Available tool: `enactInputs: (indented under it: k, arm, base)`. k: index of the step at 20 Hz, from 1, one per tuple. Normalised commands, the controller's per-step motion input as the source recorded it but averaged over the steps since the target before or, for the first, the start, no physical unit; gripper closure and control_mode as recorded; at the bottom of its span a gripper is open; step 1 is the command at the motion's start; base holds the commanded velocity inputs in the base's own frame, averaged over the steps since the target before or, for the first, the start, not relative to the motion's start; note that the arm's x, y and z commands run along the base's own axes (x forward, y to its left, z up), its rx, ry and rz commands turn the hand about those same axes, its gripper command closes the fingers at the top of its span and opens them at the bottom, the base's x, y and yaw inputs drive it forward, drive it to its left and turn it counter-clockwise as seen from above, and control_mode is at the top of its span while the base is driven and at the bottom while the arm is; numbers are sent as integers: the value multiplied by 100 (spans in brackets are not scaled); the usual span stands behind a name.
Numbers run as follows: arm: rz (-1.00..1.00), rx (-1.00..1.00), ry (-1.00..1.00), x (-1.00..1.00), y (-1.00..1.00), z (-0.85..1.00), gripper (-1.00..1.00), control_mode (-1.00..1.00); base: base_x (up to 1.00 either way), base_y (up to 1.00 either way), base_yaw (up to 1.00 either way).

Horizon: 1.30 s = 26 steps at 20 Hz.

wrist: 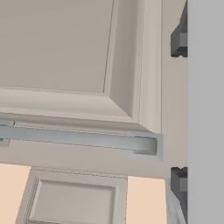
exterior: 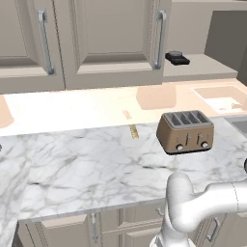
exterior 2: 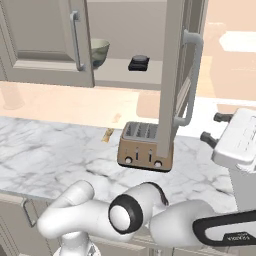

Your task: Pick the mug and place it in the sink. Pick the bowl and place it in the open cabinet and then close the cabinet.

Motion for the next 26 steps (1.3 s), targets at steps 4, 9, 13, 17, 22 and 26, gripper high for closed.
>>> enactInputs:
  k: [4,9,13,17,22,26]
  arm:
    - [-9,0,1,-1,25,0,-100,-100]
    - [-13,0,5,0,28,2,-100,-100]
    - [-16,0,12,0,33,0,-100,-100]
    - [-17,0,16,0,43,0,-100,-100]
    - [-17,0,15,0,47,0,-100,-100]
    - [-22,0,4,-7,74,0,-100,-100]
  base:
    - [0,0,0]
    - [0,0,0]
    - [0,0,0]
    - [0,0,0]
    - [0,0,0]
    - [0,0,0]
